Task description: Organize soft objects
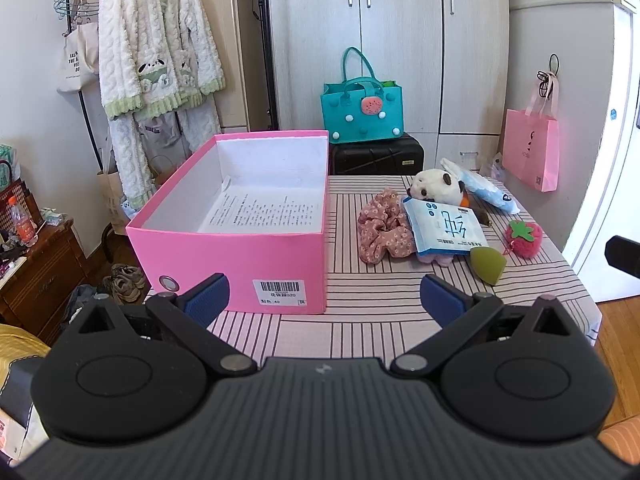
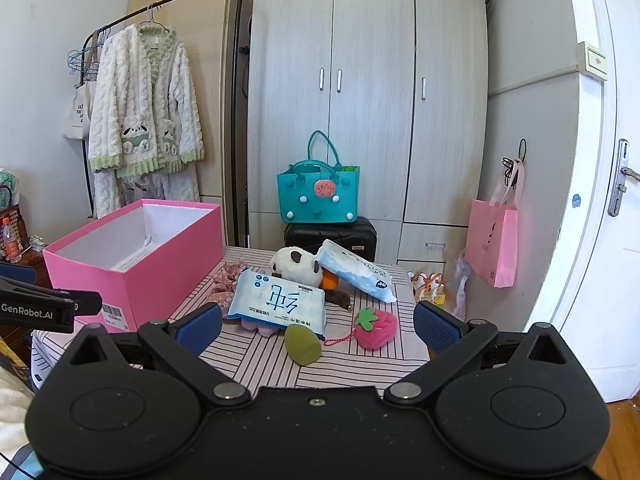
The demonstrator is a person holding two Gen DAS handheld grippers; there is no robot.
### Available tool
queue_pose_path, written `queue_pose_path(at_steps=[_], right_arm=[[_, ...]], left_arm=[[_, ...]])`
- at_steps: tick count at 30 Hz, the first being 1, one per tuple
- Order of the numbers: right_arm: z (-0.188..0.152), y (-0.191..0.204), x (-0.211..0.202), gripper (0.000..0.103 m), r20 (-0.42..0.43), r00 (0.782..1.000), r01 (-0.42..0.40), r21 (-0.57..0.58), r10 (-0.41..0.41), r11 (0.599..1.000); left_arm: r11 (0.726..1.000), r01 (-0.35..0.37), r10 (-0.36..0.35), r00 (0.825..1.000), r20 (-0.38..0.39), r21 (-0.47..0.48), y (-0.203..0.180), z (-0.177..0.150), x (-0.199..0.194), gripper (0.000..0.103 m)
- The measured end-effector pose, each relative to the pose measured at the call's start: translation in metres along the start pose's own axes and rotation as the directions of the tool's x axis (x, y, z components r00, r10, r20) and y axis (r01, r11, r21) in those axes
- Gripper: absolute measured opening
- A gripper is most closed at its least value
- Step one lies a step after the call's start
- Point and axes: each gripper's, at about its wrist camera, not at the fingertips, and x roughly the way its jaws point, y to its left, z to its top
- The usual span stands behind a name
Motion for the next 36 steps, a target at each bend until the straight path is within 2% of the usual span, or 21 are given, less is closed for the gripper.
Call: queue_pose_path(at_steps=[13, 22, 25, 28, 36], right_arm=[[0.001, -0.007, 0.002, 0.103, -0.005, 1.0, -0.028, 0.017, 0.028, 0.999], [0.004, -0.028, 0.019, 0.103, -0.044, 0.987, -0.15, 0.099, 0.155, 0.984], [0.008, -0.036, 0.025, 0.103, -0.029, 0.985, -0.166, 0.096, 0.17, 0.981], [0.012, -0.043, 0.032, 0.103, -0.006, 0.986, -0.166, 0.064, 0.167, 0.984], [-0.001, -0.07, 0.071, 0.103, -0.024, 0.989, -0.143, -0.002, 0.143, 0.99]], left_arm=[[1.0, -0.009, 0.009, 1.0, -0.018, 0.008, 0.0, 0.001, 0.002, 0.103], [1.0, -0.002, 0.003, 0.999, -0.04, 0.022, -0.003, 0.014, 0.008, 0.103], [0.998, 0.038, -0.036, 0.998, -0.044, 0.046, -0.008, 0.024, 0.008, 0.103], [0.992, 0.11, -0.108, 0.994, -0.032, 0.055, -0.014, 0.034, 0.011, 0.103], [0.972, 0.219, -0.218, 0.976, -0.012, 0.082, -0.044, 0.046, 0.044, 0.103]])
